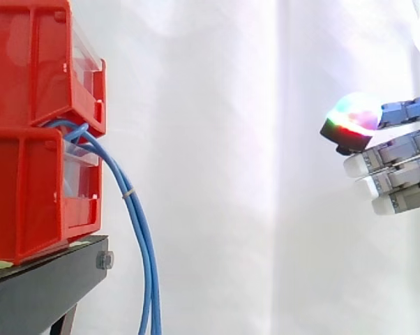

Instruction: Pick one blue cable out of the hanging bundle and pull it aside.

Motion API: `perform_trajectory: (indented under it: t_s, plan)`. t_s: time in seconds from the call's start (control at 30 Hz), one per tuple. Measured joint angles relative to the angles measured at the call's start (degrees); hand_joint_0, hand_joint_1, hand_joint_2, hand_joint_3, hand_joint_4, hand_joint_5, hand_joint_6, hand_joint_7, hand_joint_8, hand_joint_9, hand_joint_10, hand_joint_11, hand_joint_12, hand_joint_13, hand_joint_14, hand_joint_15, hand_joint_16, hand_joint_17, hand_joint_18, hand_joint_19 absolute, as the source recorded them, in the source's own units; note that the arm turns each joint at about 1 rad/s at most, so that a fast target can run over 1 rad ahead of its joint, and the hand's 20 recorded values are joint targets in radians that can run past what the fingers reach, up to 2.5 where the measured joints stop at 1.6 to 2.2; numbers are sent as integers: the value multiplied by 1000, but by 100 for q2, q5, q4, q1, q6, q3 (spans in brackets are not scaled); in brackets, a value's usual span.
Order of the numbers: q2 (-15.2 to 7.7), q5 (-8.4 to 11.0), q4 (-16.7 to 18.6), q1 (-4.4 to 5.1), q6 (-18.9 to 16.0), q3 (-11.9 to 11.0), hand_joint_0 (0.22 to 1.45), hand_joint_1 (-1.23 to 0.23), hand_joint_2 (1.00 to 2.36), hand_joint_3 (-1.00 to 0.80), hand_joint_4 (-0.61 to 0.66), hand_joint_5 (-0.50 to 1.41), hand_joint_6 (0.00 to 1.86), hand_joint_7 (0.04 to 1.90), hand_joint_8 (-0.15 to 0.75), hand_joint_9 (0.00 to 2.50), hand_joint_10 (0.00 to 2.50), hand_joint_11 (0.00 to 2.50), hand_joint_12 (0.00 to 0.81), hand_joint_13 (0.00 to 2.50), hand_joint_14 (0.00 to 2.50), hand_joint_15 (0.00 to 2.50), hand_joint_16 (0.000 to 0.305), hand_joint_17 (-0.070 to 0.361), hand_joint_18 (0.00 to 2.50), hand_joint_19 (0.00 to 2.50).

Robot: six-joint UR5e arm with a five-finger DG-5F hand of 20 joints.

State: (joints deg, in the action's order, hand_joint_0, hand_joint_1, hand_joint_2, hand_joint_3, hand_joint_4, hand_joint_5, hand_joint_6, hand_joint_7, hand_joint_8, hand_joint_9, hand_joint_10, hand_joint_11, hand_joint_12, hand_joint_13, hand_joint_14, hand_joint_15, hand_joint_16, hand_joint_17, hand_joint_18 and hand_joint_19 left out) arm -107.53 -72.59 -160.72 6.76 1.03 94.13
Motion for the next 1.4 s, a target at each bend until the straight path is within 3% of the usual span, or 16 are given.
perform_trajectory:
  t_s: [0.3, 0.53, 0.77, 0.93, 1.23, 1.4]
  plan:
    - [-207, 316, 182, 156, -27, 0, 508, -606, 1000, -490, 187, -224, 501, 649, 257, 531, 2, 70, 272, 426, 2, 62, 30, 68, 168, 0]
    - [-596, 377, 373, 200, -322, 0, 509, -609, 1000, -487, 188, -224, 501, 645, 257, 543, 2, 75, 270, 436, 2, 65, 30, 68, 176, 0]
    - [-960, 511, 819, 228, -285, -33, 512, -611, 1000, -489, 188, -223, 501, 646, 257, 552, 2, 84, 269, 446, 2, 67, 30, 67, 180, 0]
    - [-1362, 632, 933, 229, -363, -357, 512, -612, 1001, -489, 192, -221, 501, 646, 259, 560, 2, 86, 270, 451, 2, 73, 30, 67, 184, 3]
    - [-1500, 1000, 920, 236, 68, -679, 512, -611, 1000, -489, 199, -218, 501, 652, 259, 582, 3, 113, 283, 483, 4, 107, 30, 68, 205, 16]
    - [-1754, 1146, 818, 215, 179, -1047, 512, -612, 1000, -488, 200, -217, 501, 651, 260, 587, 4, 121, 285, 488, 4, 111, 30, 68, 211, 28]
